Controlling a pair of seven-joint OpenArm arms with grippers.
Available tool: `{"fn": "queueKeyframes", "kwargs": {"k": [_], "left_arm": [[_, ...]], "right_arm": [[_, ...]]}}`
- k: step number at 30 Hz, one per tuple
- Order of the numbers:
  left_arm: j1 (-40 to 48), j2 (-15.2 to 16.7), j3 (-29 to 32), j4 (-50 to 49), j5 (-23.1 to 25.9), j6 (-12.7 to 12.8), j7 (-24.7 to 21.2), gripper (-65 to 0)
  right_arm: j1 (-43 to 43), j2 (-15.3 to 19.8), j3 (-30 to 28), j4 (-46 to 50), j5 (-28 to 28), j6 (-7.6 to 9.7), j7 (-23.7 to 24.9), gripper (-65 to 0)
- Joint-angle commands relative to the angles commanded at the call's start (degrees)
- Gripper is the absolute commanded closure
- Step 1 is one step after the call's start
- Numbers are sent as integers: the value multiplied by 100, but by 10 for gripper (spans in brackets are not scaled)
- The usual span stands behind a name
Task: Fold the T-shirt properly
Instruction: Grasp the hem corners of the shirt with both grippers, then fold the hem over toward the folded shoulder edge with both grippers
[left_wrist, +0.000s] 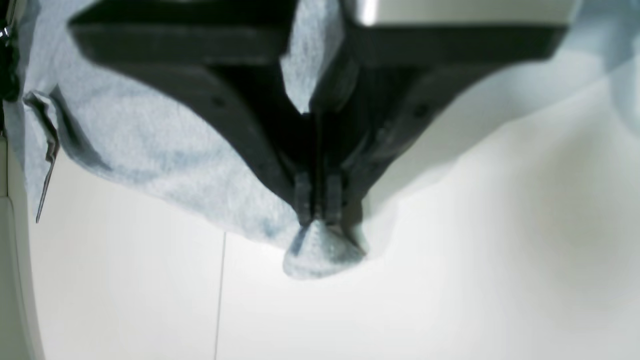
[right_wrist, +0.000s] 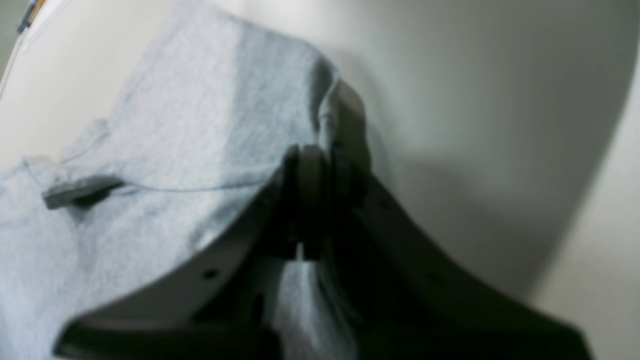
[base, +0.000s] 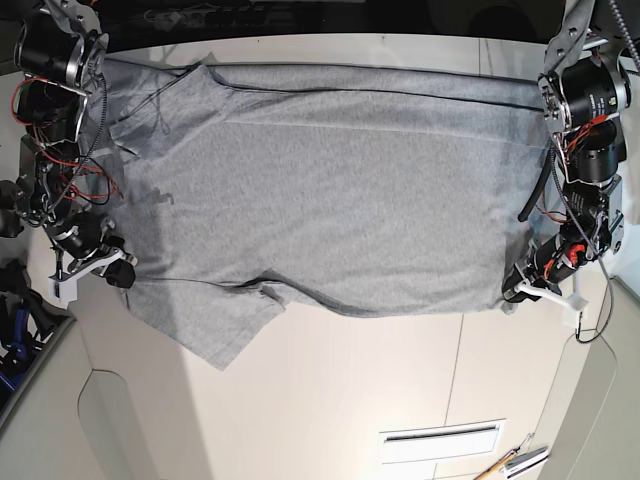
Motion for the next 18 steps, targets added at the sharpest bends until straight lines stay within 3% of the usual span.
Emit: {"fn": "queueKeyframes", "kwargs": {"k": [4, 8, 13, 18], "left_arm": [[-120, -13, 0, 92, -363, 0, 385, 0], [-127, -131, 0, 345, -498, 0, 719, 0], [-66, -442, 0, 911, -1106, 0, 1593, 0], [313, -640, 0, 1602, -1786, 0, 2181, 0]], "right_arm": [[-2, 28, 2, 304, 2, 0, -37, 0], [-26, 28, 2, 704, 7, 2, -424, 0], [-369, 131, 11, 1432, 448, 52, -691, 0], [-1034, 304, 13, 2448, 675, 46, -909, 0]]}}
